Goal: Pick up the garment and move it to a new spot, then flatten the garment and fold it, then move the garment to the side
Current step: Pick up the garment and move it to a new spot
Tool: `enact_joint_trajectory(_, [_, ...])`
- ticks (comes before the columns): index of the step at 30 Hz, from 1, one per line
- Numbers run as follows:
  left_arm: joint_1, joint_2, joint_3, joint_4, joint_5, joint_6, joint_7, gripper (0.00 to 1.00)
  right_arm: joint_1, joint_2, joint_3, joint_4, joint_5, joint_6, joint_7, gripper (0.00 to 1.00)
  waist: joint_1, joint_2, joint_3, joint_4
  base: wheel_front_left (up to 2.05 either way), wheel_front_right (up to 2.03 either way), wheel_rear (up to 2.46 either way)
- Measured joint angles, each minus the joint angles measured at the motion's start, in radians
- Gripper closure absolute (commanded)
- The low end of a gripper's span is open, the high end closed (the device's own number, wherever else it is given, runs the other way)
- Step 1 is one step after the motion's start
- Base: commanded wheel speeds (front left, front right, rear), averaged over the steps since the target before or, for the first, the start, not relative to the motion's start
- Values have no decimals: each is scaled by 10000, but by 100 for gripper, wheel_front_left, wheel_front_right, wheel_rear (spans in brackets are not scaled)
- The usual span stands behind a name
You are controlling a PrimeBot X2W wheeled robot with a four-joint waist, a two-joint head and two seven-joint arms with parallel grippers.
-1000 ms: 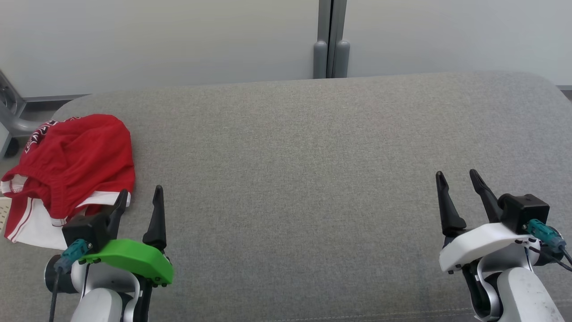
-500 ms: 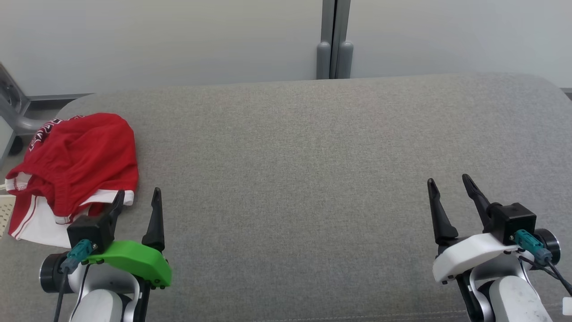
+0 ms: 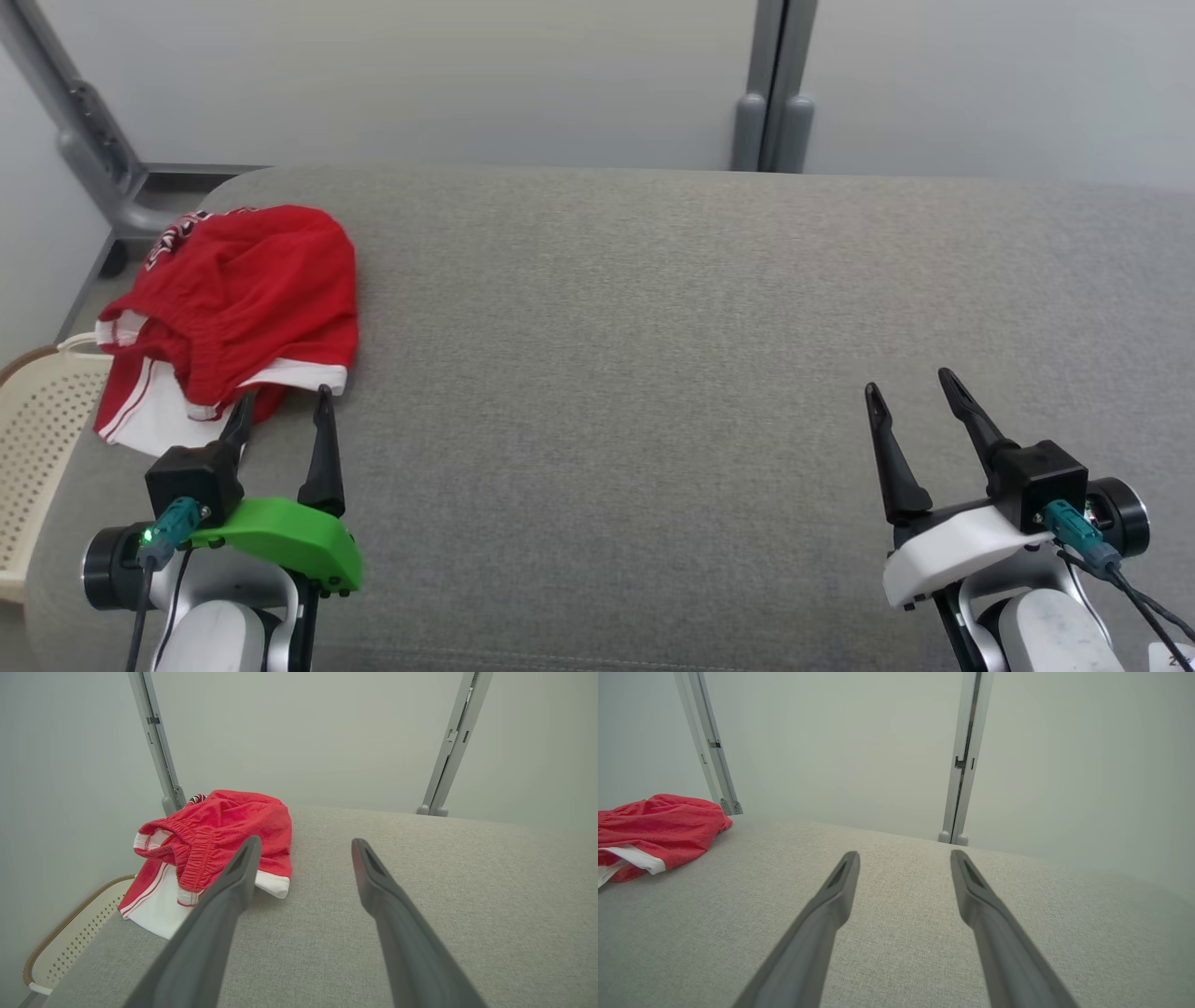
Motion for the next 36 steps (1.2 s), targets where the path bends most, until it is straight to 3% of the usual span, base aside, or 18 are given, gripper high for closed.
enact_joint_trajectory(21, [220,-10,435,-326,-288,443,-286,0,-525,174,1210,443,119,2,-249,0,0,0,5,3610,0,0,0])
enact_joint_trajectory(36, [272,40,476,-660,-504,560,-240,0,-1000,54,1446,1103,274,2,-468,0,0,0,296,4024,0,0,0])
